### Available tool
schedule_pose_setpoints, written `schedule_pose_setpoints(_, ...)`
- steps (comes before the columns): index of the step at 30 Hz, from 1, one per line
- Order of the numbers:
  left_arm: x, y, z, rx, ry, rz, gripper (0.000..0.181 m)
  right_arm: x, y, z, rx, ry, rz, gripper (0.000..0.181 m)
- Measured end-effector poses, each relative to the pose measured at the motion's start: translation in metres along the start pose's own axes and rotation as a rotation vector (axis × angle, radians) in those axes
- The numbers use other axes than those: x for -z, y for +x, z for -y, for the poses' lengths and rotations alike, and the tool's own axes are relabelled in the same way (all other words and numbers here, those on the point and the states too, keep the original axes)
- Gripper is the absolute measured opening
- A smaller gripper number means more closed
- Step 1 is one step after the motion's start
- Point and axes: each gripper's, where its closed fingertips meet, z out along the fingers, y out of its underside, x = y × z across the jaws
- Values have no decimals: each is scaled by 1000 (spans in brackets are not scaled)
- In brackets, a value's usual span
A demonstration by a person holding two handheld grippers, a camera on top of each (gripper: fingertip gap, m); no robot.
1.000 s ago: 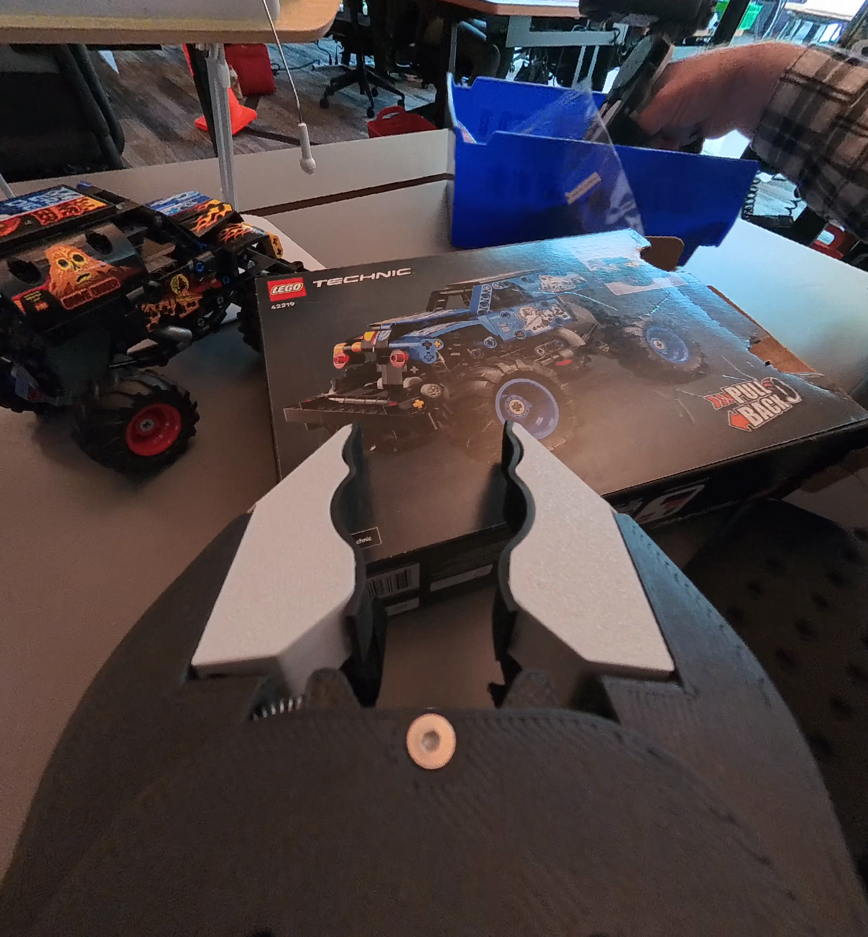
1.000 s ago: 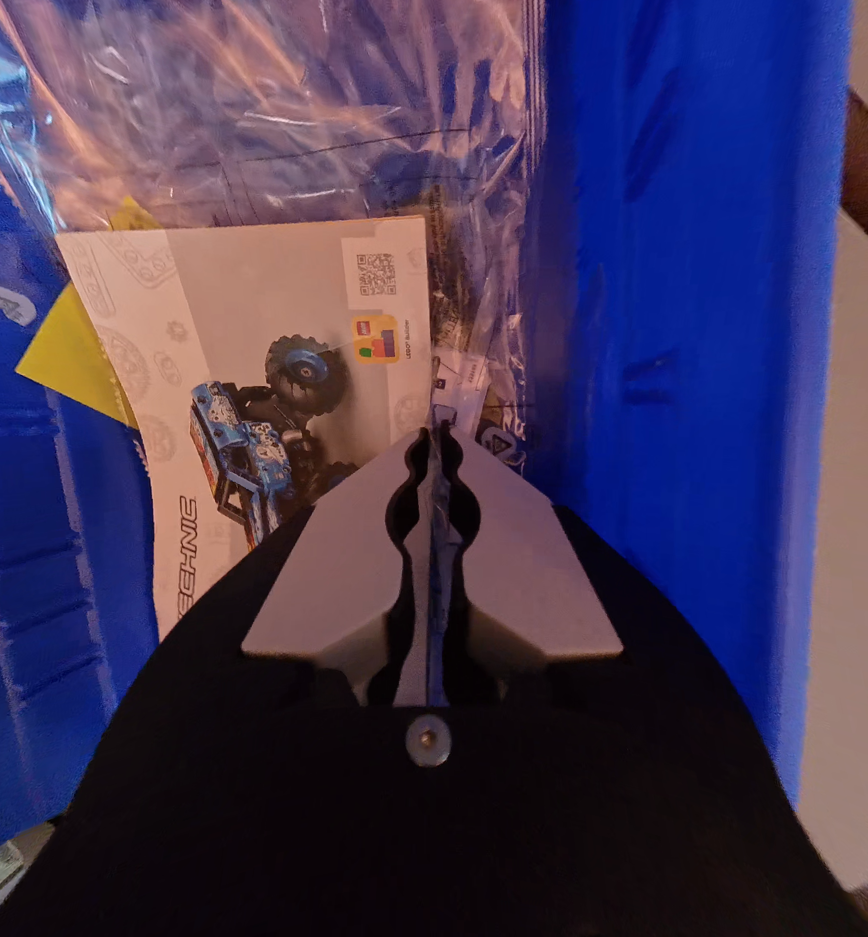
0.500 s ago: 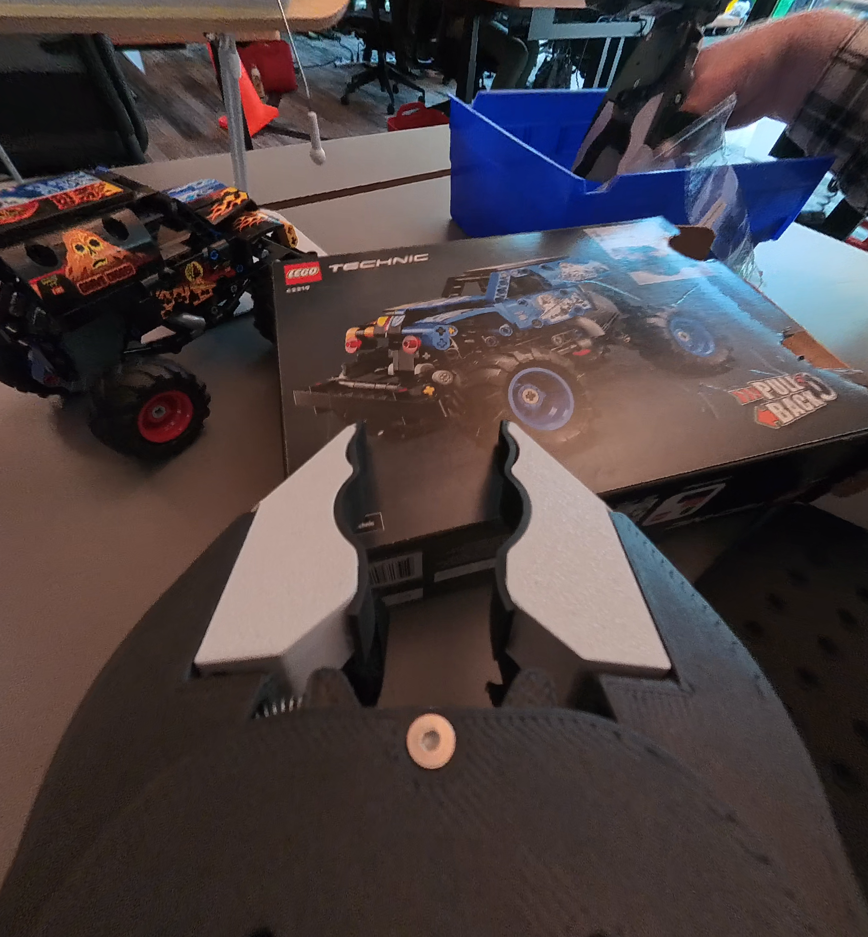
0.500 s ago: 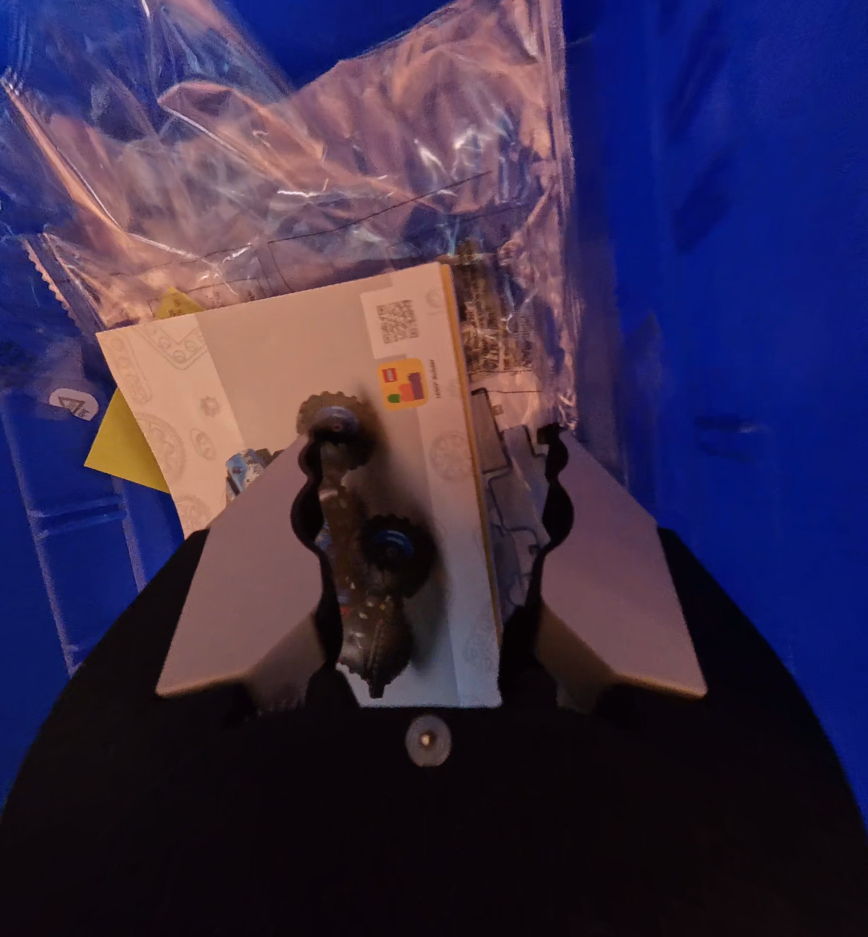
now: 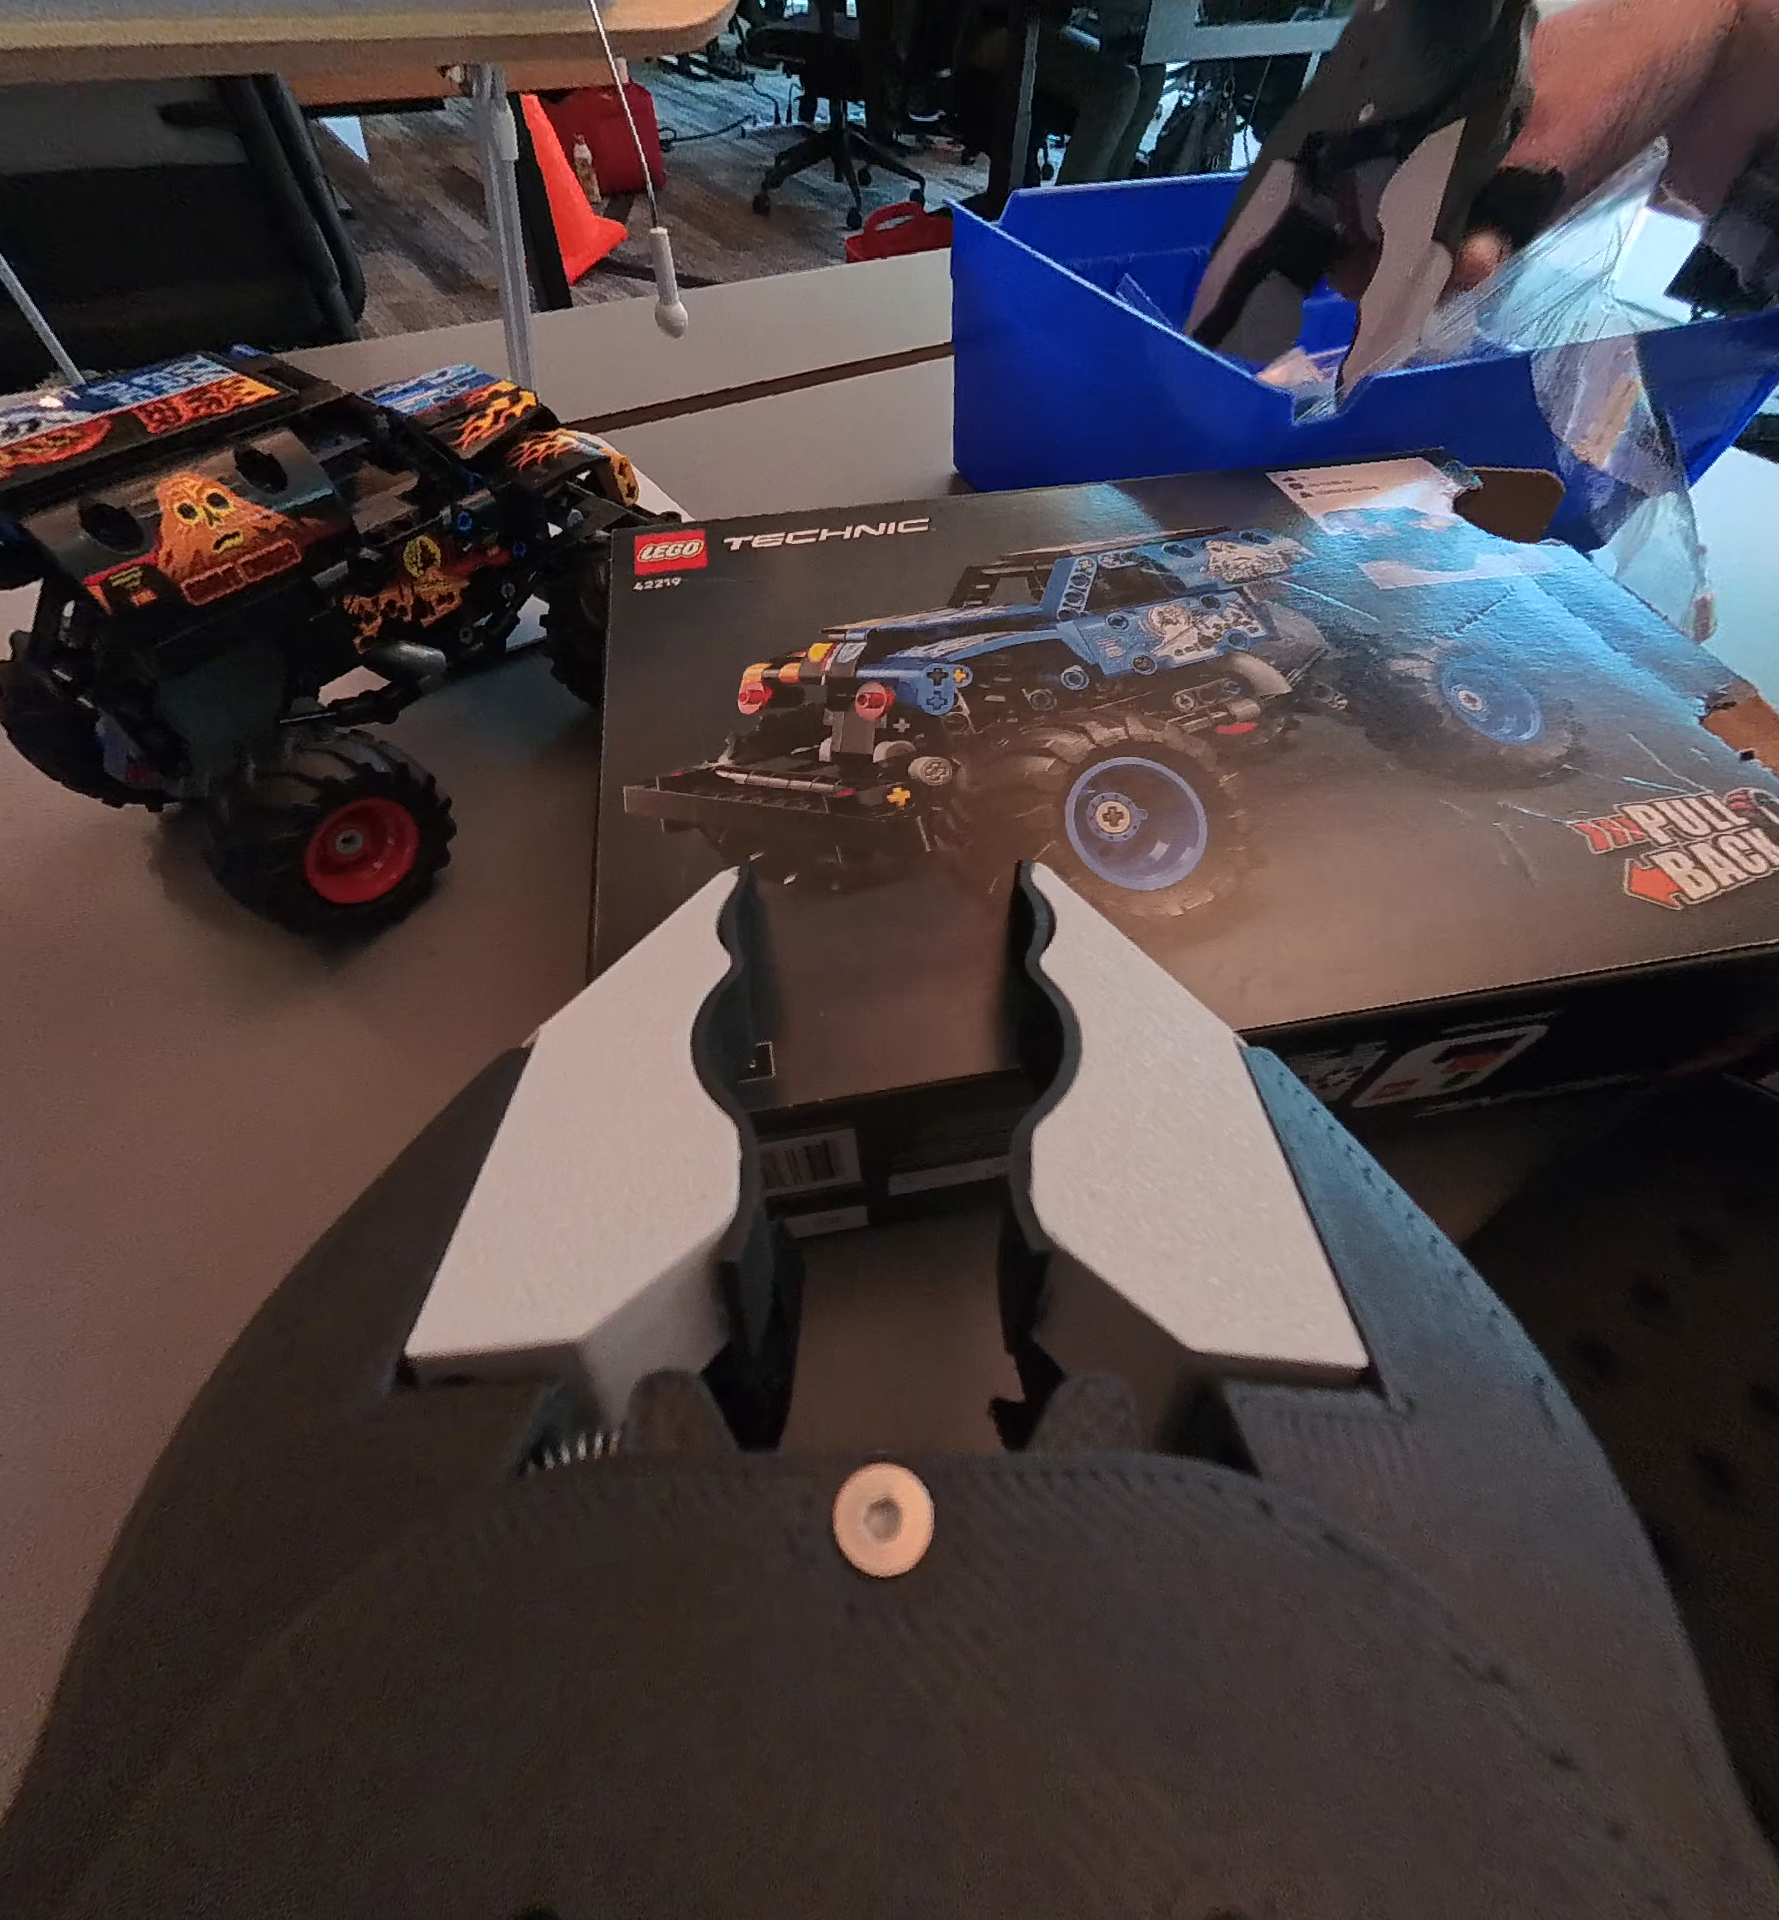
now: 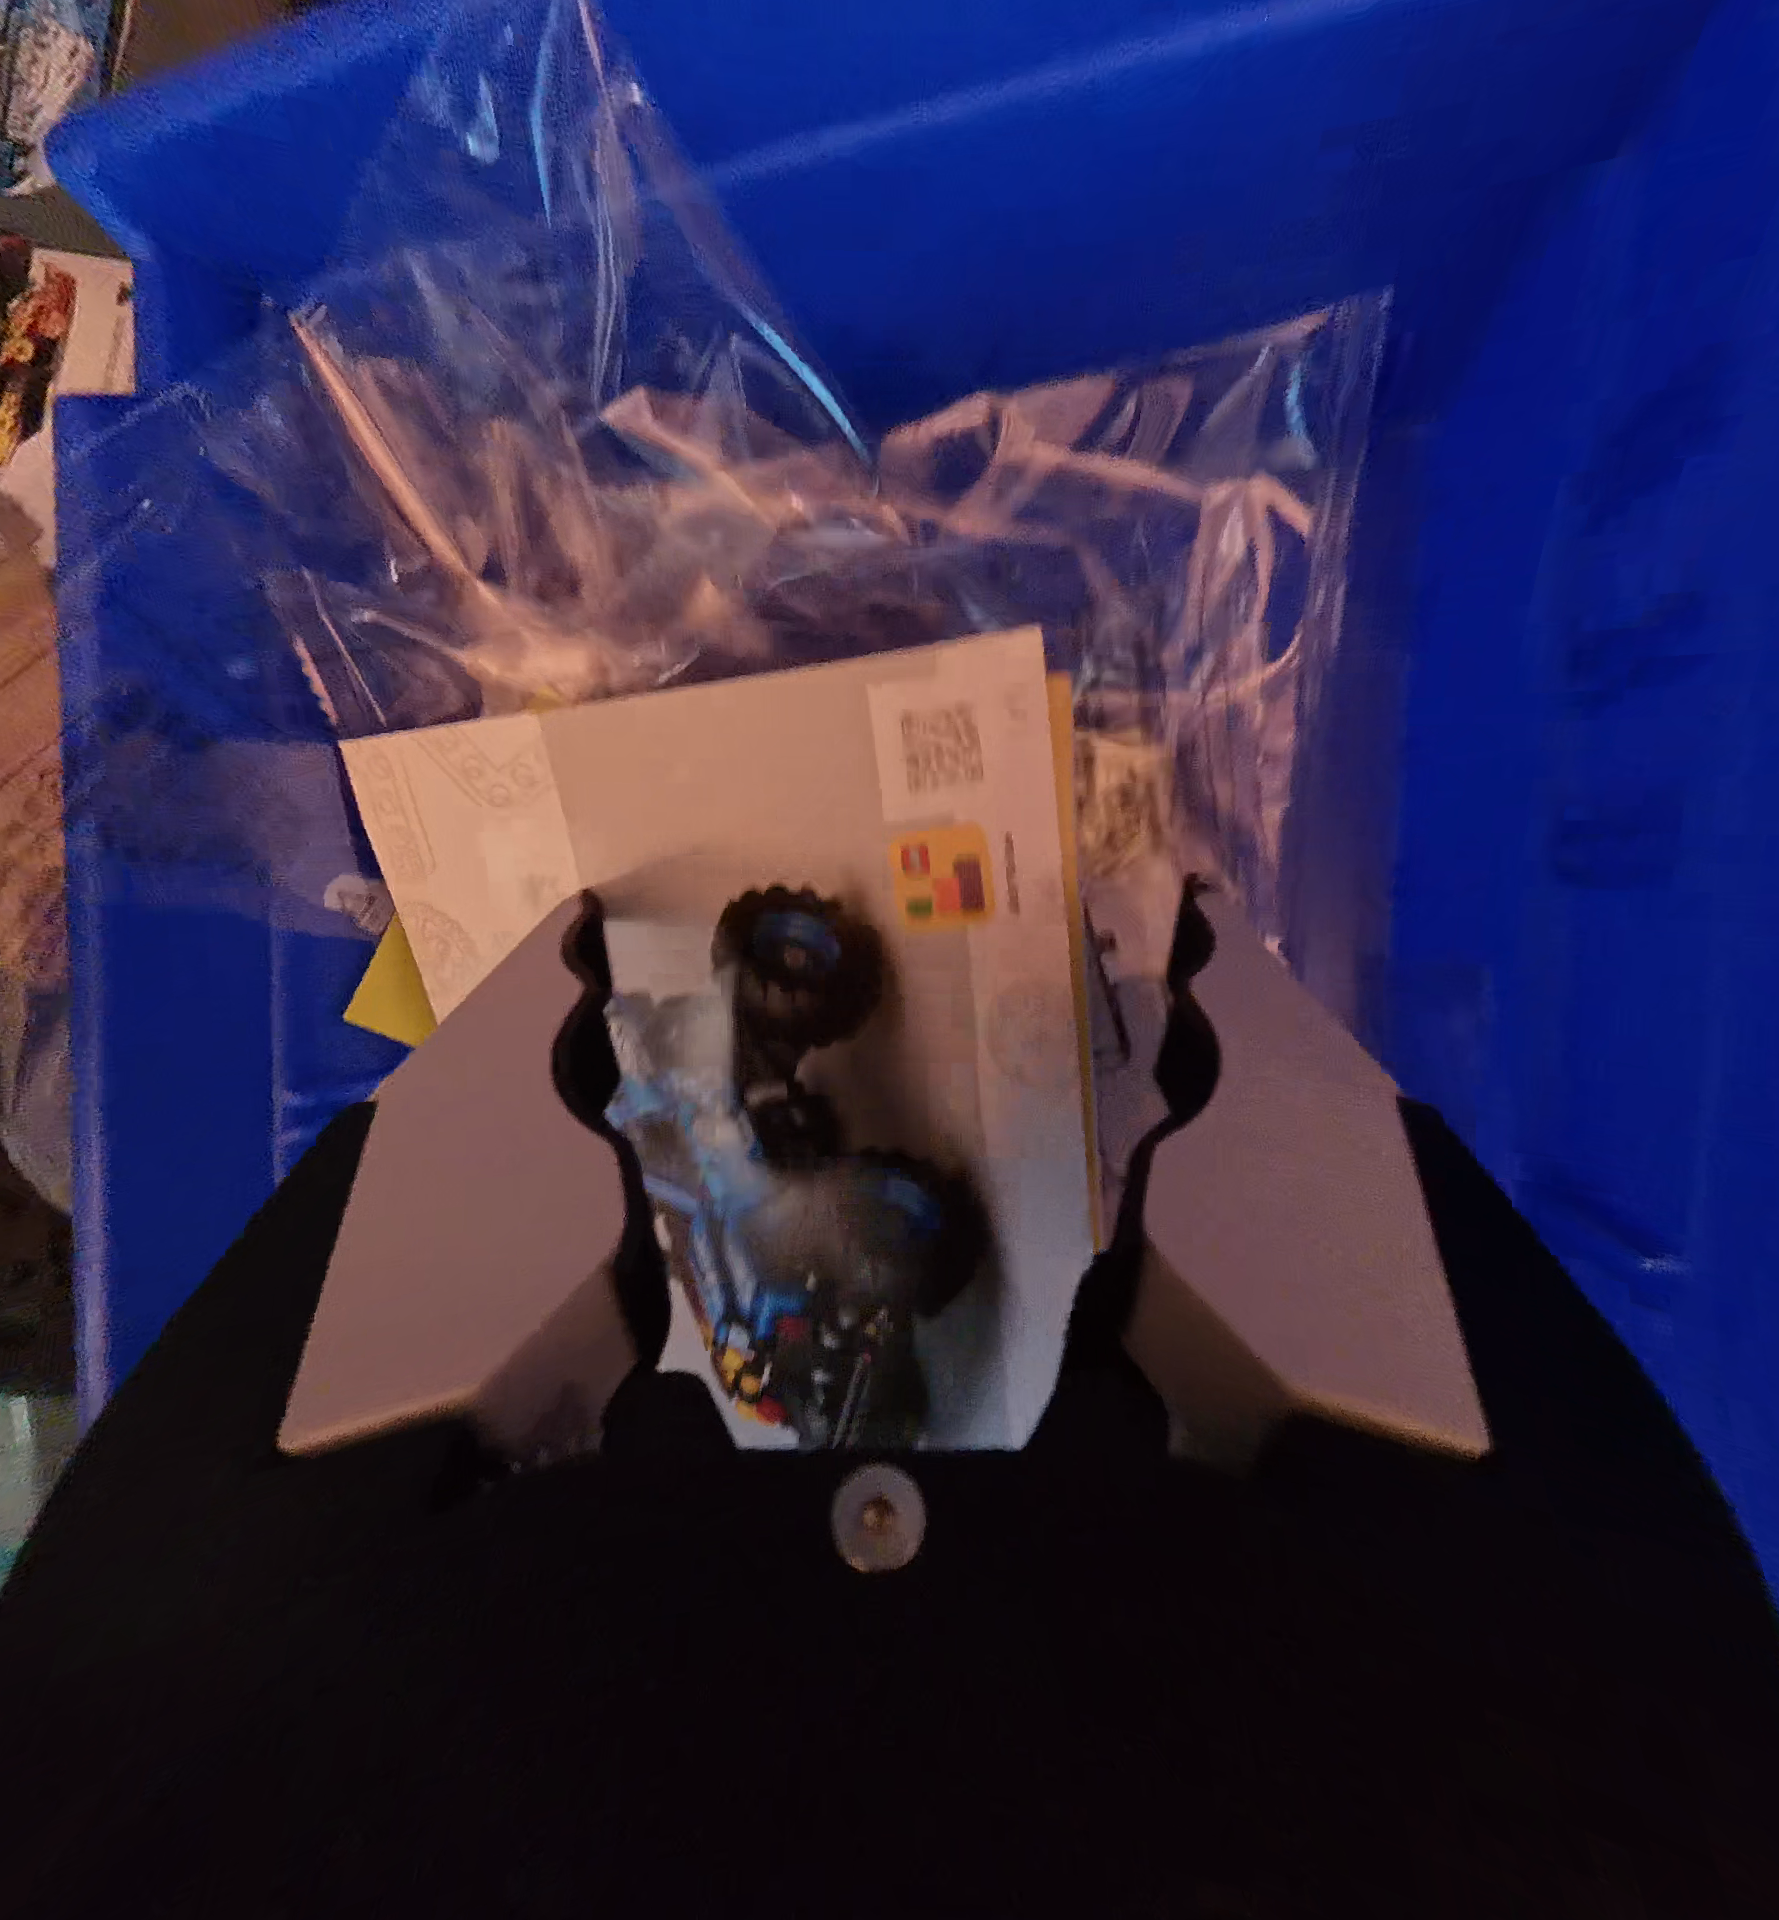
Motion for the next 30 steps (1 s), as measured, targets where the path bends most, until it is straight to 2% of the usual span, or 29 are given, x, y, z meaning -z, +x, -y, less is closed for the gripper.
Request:
schedule_pose_setpoints(1, 0, 0, 0, 2, 0, -1, 46, -1, 5, 6, 26, 4, -34, 122)
schedule_pose_setpoints(3, 0, 0, 0, 2, 1, -2, 46, -11, 13, 7, 69, -33, -60, 139)
schedule_pose_setpoints(6, 0, 0, 0, 4, 2, -2, 46, -30, 18, -3, 96, -127, -52, 152)
schedule_pose_setpoints(7, 0, 0, 0, 3, 3, 0, 46, -30, 20, -2, 108, -135, -59, 150)
schedule_pose_setpoints(10, 0, 0, 0, 3, 4, 0, 45, -30, 18, 1, 141, -148, -75, 111)
schedule_pose_setpoints(13, -1, -1, 0, 2, 6, 2, 45, -32, 17, 1, 161, -147, -97, 98)
schedule_pose_setpoints(15, -1, -1, 1, 1, 6, 4, 45, -31, 17, 2, 164, -143, -96, 75)
schedule_pose_setpoints(24, 0, -2, 1, 12, 14, 4, 46, -22, 10, 1, 121, -150, 6, 18)
schedule_pose_setpoints(26, 0, -2, 1, 15, 16, 2, 46, -17, 6, 2, 118, -128, 39, 10)
schedule_pose_setpoints(30, -1, -3, 1, 18, 19, 1, 46, -5, -4, 4, 110, -90, 100, 8)
